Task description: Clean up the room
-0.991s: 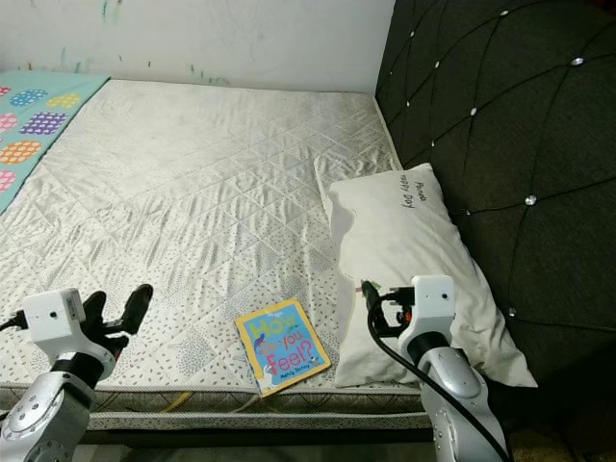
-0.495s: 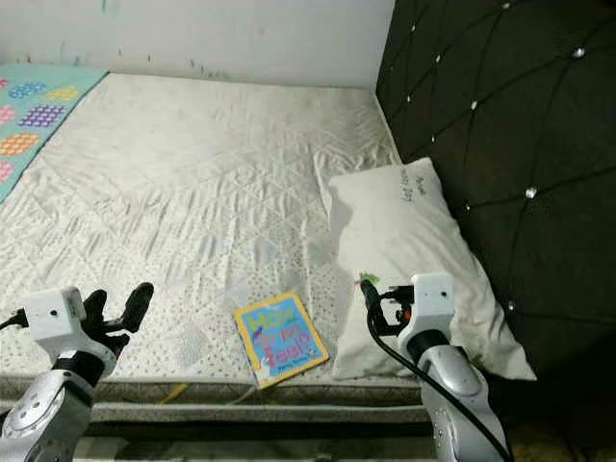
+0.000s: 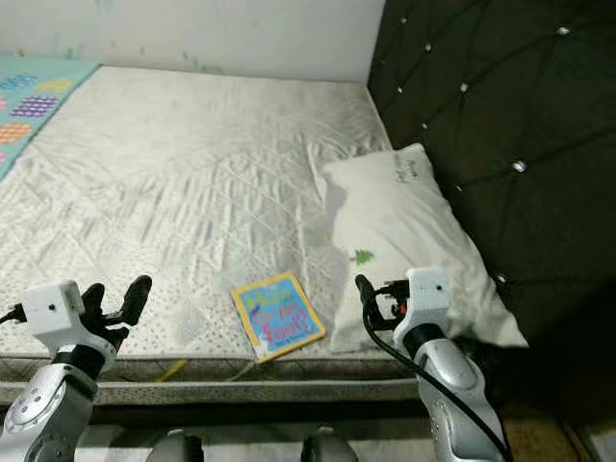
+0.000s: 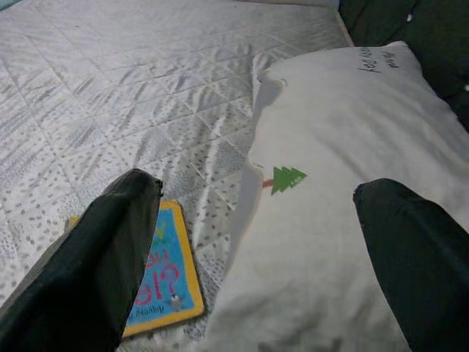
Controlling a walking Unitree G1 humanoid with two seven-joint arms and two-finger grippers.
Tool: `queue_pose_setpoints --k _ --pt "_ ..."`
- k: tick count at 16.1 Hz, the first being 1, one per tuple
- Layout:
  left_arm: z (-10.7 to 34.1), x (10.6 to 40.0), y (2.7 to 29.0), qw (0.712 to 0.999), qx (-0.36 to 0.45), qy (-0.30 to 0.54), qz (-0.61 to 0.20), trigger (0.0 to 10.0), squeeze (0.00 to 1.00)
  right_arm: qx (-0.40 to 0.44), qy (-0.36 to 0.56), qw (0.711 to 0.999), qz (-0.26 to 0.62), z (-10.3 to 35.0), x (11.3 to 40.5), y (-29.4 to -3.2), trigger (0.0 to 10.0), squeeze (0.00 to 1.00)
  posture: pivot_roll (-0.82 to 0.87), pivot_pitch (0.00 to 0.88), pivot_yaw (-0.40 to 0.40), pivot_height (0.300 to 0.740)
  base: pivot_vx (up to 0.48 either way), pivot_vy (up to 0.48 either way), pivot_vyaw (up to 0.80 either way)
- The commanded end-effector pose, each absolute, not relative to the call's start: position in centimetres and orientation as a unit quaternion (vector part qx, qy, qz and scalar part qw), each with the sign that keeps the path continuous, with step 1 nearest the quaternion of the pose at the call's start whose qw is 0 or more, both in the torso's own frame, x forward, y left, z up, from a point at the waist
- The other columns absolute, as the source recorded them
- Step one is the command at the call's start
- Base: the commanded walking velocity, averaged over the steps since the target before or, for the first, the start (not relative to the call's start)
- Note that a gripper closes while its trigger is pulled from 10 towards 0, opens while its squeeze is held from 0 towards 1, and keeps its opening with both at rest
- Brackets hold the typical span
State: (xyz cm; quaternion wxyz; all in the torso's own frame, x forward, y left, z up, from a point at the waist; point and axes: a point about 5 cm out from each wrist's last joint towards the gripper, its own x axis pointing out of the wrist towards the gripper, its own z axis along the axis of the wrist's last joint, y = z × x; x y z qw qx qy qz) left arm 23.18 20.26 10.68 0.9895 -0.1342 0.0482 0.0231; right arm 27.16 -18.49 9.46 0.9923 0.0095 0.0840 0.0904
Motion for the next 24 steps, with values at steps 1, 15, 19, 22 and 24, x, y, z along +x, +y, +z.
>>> queue_pose_setpoints --k 1,15,19,22,24 --pt "10.74 23.15 20.34 0.99 -0.132 0.046 0.028 10.0 0.0 0.004 0.091 0.991 0.096 9.2 27.22 -18.54 10.0 0.0 -0.02 0.093 -0.06 0.666 0.0 0.0 0.0" --pt "10.63 23.23 20.42 0.99 -0.129 0.043 0.037 10.0 0.0 -0.005 0.089 0.989 0.117 9.09 27.39 -18.12 10.0 0.0 -0.02 0.075 -0.063 0.599 0.0 0.0 0.0" --pt "10.61 23.29 20.43 0.99 -0.128 0.042 0.041 10.0 0.0 -0.01 0.087 0.989 0.122 9.16 27.44 -18.07 10.0 0.0 -0.02 0.071 -0.066 0.599 0.0 0.0 0.0" --pt "10.68 23.33 20.49 0.99 -0.129 0.038 0.043 10.0 0.0 -0.014 0.085 0.988 0.127 9.21 27.53 -17.99 10.0 0.0 -0.02 0.071 -0.068 0.599 0.0 0.0 0.0" --pt "10.71 23.34 20.43 0.99 -0.13 0.036 0.04 10.0 0.0 -0.021 0.082 0.987 0.135 9.3 27.54 -17.77 10.0 0.0 -0.02 0.074 -0.068 0.599 0.0 0.0 0.0"
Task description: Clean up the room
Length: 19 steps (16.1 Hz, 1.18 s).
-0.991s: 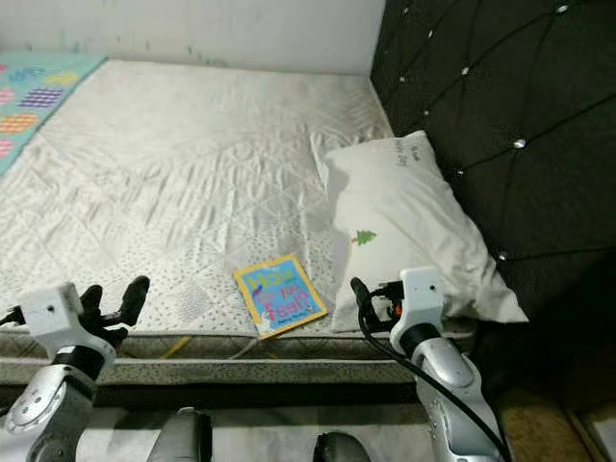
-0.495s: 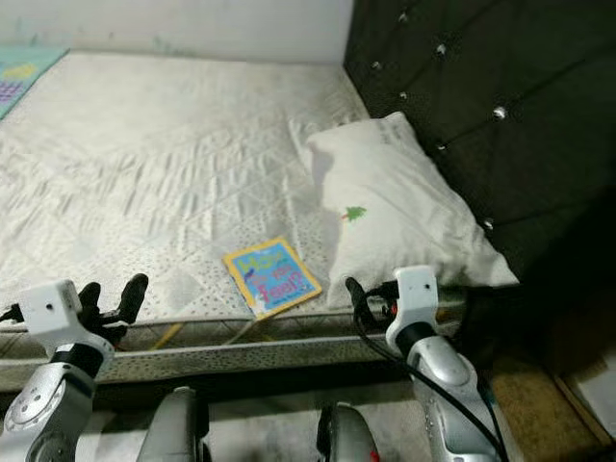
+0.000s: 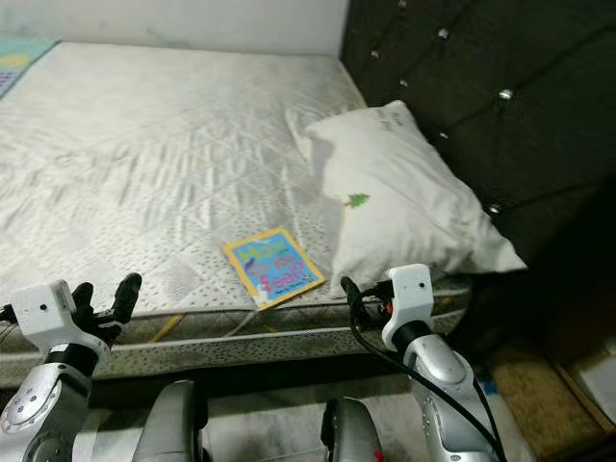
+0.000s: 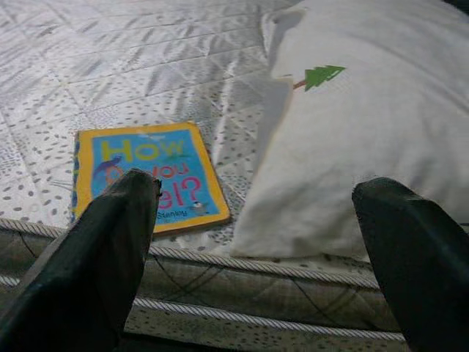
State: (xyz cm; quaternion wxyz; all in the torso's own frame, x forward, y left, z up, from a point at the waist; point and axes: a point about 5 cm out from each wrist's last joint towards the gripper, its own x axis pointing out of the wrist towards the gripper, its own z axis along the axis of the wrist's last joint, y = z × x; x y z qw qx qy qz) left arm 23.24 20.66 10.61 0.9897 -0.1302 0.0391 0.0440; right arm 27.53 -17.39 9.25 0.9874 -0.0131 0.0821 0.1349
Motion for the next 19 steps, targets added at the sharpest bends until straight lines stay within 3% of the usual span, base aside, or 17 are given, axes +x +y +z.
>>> queue_pose_setpoints --k 1,3,8,11,19 --pt "10.73 23.35 20.42 0.99 -0.13 0.035 0.04 10.0 0.0 -0.02 0.082 0.987 0.135 9.29 27.54 -17.75 10.0 0.0 -0.02 0.073 -0.068 0.599 0.0 0.0 0.0" --pt "10.76 23.39 20.41 0.99 -0.13 0.033 0.039 10.0 0.0 -0.022 0.077 0.987 0.138 9.4 27.6 -17.74 10.0 0.0 -0.02 0.073 -0.067 0.599 0.0 0.0 0.0" --pt "10.82 23.52 20.39 0.99 -0.129 0.032 0.036 10.0 0.0 -0.03 0.074 0.986 0.147 9.42 27.51 -17.53 10.0 0.0 -0.02 0.078 -0.067 0.599 0.2 0.0 0.76" --pt "10.83 23.55 20.35 0.99 -0.131 0.032 0.034 10.0 0.0 -0.03 0.074 0.986 0.146 9.42 27.54 -17.53 10.0 0.0 -0.02 0.081 -0.067 0.599 0.0 0.0 0.0" --pt "10.79 23.57 20.21 0.99 -0.135 0.036 0.032 10.0 0.0 -0.022 0.075 0.987 0.139 9.4 27.59 -17.62 10.0 0.0 -0.02 0.09 -0.066 0.599 0.285 0.0 0.0"
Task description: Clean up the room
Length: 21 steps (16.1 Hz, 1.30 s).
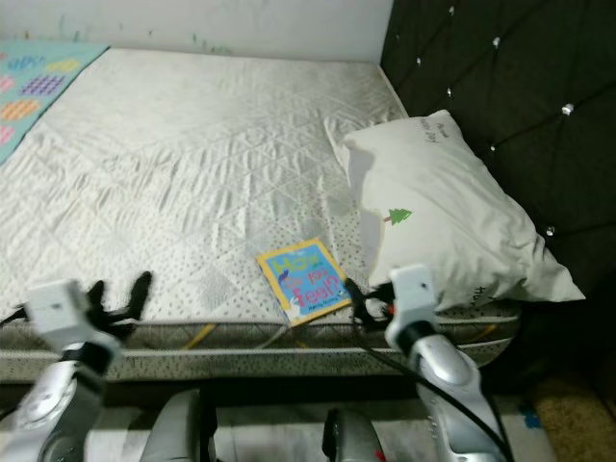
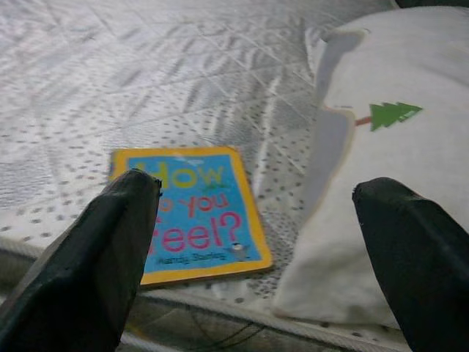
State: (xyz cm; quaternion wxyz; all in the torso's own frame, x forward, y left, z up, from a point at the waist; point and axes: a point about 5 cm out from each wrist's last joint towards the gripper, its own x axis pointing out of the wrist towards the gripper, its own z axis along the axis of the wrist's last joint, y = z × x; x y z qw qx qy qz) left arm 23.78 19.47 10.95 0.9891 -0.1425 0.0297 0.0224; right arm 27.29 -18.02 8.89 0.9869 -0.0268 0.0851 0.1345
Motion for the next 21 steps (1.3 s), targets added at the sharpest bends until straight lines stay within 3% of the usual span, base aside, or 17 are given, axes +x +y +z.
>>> queue_pose_setpoints --k 1,8,16,21 --pt "10.63 23.65 20.23 0.989 -0.137 0.041 0.037 10.0 0.0 -0.021 0.075 0.987 0.138 9.42 27.62 -17.63 10.0 0.0 -0.02 0.091 -0.066 0.599 0.0 0.0 0.0" --pt "10.54 23.82 20.26 0.989 -0.137 0.042 0.037 10.0 0.0 -0.017 0.073 0.988 0.138 9.44 27.74 -17.66 10.0 0.0 -0.02 0.087 -0.065 0.599 0.0 0.0 0.0" --pt "10.55 23.88 20.1 0.989 -0.135 0.04 0.039 10.0 0.0 -0.02 0.073 0.987 0.143 9.38 27.81 -17.65 10.0 0.0 -0.02 0.075 -0.069 0.514 0.0 0.0 0.0" --pt "10.76 23.84 20.12 0.99 -0.136 0.03 0.038 10.0 0.0 -0.022 0.071 0.987 0.145 9.42 27.9 -17.58 10.0 0.0 -0.02 0.069 -0.069 0.514 0.0 0.0 0.0"
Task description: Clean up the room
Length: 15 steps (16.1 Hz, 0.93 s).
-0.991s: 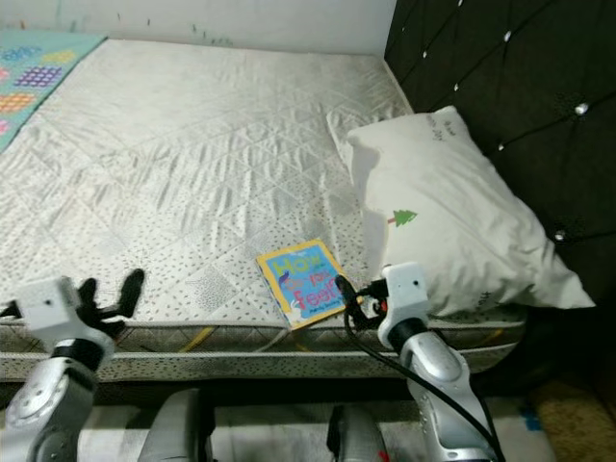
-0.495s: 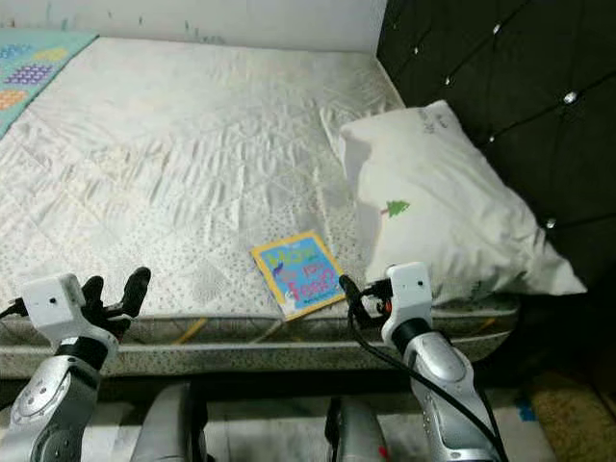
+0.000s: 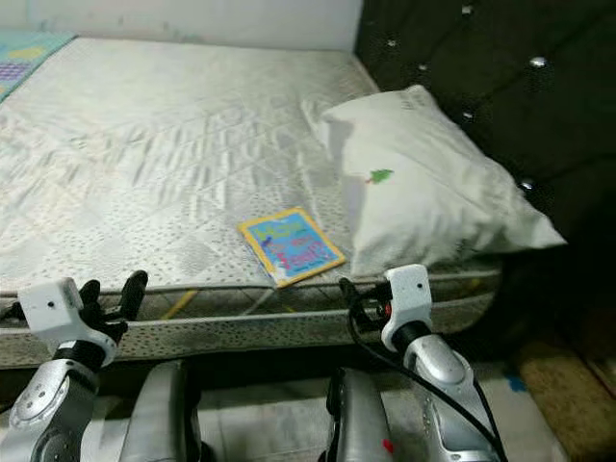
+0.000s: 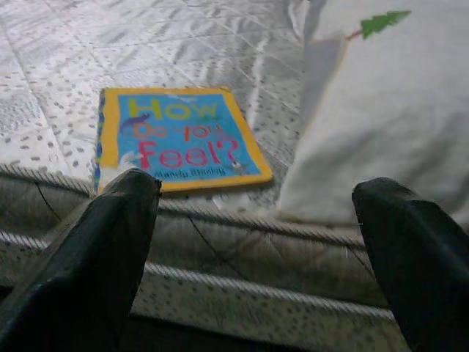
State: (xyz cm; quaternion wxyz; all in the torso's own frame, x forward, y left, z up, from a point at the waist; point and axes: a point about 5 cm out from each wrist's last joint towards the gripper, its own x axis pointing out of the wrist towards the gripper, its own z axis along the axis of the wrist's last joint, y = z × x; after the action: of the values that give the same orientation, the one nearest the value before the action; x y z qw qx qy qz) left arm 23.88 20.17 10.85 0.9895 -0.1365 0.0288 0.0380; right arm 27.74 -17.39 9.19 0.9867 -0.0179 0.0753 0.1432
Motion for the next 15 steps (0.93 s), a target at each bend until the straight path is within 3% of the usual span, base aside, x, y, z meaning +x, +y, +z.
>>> queue_pose_setpoints --k 1,15 --pt "10.77 23.83 20.14 0.99 -0.135 0.03 0.039 10.0 0.0 -0.023 0.071 0.987 0.146 9.46 27.94 -17.56 10.0 0.0 -0.02 0.069 -0.069 0.514 0.0 0.0 0.0" --pt "10.83 23.82 20.14 0.99 -0.135 0.026 0.036 10.0 0.0 -0.022 0.069 0.987 0.145 9.46 28.01 -17.52 10.0 0.0 -0.02 0.066 -0.071 0.514 0.0 0.0 0.0"
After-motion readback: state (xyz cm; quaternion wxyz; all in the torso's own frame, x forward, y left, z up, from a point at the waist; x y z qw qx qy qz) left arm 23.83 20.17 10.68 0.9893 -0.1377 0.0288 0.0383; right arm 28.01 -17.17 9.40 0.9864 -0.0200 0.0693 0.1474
